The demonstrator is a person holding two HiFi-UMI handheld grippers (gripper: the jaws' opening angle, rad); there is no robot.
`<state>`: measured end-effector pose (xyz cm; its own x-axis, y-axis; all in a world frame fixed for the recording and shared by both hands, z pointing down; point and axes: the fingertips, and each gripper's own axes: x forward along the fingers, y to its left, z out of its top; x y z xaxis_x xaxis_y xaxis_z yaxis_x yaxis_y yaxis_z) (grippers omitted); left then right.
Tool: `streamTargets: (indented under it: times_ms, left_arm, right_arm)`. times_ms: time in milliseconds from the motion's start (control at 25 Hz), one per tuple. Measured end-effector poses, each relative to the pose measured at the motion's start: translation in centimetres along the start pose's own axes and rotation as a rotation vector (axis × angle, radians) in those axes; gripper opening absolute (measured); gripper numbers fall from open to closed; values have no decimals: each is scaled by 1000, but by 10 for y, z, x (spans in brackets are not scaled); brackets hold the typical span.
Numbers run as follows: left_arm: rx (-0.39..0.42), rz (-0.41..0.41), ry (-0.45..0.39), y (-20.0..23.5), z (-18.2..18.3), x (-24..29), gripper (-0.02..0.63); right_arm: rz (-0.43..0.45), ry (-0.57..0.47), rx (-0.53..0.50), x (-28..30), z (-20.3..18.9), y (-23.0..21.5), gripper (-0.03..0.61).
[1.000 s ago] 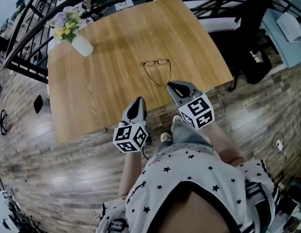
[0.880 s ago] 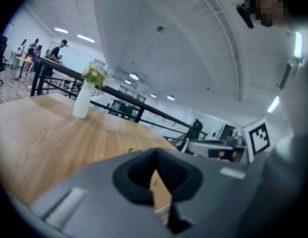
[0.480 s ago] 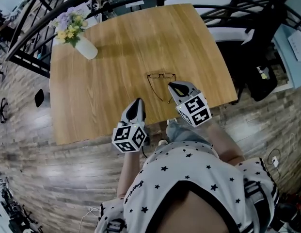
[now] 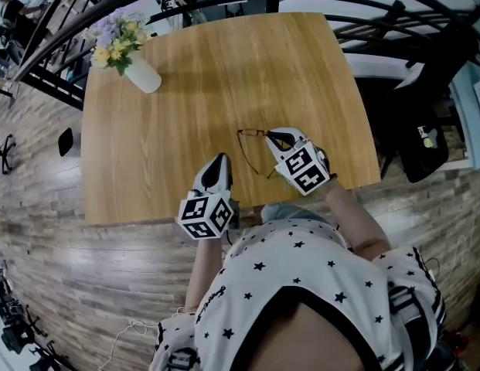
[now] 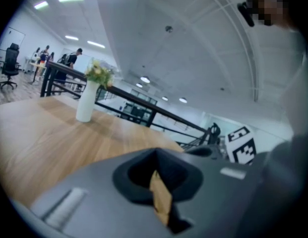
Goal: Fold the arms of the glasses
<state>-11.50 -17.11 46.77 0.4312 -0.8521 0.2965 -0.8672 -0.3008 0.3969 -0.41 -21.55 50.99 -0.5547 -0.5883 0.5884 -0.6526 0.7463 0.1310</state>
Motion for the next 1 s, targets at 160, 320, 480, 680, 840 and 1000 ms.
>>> streamTargets:
  times_ms: [160,320,480,680,840,1000]
  left_arm:
    - [-15,35,-10,2,0,6,6]
    - [-30,70,-24,6,2,11,6]
    - [-38,107,-33,12,1,13,6]
    - [-51,150,-42,17,0,11,6]
    - [-61,176,-45,19,-3,8,6]
    - [-67,193,-44,22,-5,6,6]
  right_arm:
    - [65,64,-88,17,-10,-2,18]
    - [130,131,-164,36,-23,-4,20]
    - [205,191,-213,54,-35,-3,20]
    - [253,244,-284,72,-44,0,20]
    - [278,288,-332,82,-53,0,21]
    - [303,324,-364,89,-60,0,21]
